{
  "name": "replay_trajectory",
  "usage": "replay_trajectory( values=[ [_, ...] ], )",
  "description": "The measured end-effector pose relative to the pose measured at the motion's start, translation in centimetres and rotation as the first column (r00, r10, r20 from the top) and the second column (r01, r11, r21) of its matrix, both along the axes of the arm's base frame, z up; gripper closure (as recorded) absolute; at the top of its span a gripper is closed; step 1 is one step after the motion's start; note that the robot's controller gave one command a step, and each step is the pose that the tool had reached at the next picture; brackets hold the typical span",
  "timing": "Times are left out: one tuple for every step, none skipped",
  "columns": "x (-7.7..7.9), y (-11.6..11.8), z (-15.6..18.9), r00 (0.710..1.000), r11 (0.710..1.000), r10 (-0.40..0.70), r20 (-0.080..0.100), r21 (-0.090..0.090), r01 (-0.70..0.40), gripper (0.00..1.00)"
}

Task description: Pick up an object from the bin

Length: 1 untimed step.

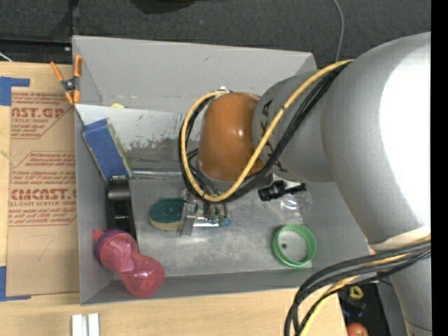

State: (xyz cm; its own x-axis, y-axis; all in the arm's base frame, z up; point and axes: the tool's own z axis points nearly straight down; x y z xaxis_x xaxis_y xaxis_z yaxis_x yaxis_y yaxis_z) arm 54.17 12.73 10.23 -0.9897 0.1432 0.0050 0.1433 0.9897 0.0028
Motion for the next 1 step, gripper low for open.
replay_trajectory(
  values=[
    [-0.12, 0.00, 2.82, 1.000, 1.000, 0.000, -0.004, -0.001, 0.000, 1.00]
  ],
)
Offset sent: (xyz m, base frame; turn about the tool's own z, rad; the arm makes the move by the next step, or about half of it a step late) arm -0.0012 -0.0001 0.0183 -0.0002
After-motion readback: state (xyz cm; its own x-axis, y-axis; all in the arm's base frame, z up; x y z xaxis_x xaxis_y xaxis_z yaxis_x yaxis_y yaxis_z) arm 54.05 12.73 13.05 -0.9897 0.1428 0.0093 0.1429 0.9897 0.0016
